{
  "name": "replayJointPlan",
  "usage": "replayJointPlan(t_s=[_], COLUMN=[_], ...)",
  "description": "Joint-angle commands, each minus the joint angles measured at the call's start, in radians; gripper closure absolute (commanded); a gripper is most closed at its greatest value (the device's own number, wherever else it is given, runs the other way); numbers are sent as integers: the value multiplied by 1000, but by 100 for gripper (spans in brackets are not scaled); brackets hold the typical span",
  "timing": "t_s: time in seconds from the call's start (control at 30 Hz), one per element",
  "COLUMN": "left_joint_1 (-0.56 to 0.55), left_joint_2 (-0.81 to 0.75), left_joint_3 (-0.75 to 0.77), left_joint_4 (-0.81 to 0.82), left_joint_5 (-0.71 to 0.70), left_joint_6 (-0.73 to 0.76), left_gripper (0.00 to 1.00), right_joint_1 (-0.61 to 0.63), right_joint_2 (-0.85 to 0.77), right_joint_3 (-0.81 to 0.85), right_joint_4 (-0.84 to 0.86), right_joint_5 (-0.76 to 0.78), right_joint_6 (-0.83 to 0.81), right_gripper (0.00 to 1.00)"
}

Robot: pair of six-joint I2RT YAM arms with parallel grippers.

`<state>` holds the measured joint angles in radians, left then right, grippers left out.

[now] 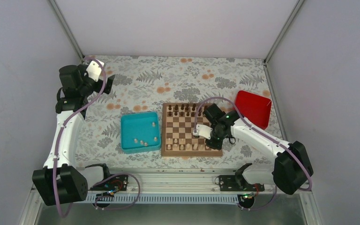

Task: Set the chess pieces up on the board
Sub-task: Place the chess piece on the chessboard.

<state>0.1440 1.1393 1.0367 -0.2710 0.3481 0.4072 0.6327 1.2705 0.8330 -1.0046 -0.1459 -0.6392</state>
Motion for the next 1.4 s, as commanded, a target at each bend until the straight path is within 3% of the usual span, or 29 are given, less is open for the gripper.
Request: replayJointPlan(t_s=[0.0,1.0,1.37], left_joint_1=[8,14,16], left_joint_2=[-7,-11,-10], left_joint_3=[17,17,16], left_joint_4=[-3,-6,-5], left_joint_5=[7,19,20], left_joint_6=[3,4,4], left_gripper=[0,0,0], right_joint_1=[-5,-5,-5], right_joint_2=[15,40,33], right_joint_3=[-11,-10,12], right_joint_4=[22,12,-6], right_joint_5=[-2,20,28], right_joint_6=[-10,-16,-17], right_gripper=[90,88,77])
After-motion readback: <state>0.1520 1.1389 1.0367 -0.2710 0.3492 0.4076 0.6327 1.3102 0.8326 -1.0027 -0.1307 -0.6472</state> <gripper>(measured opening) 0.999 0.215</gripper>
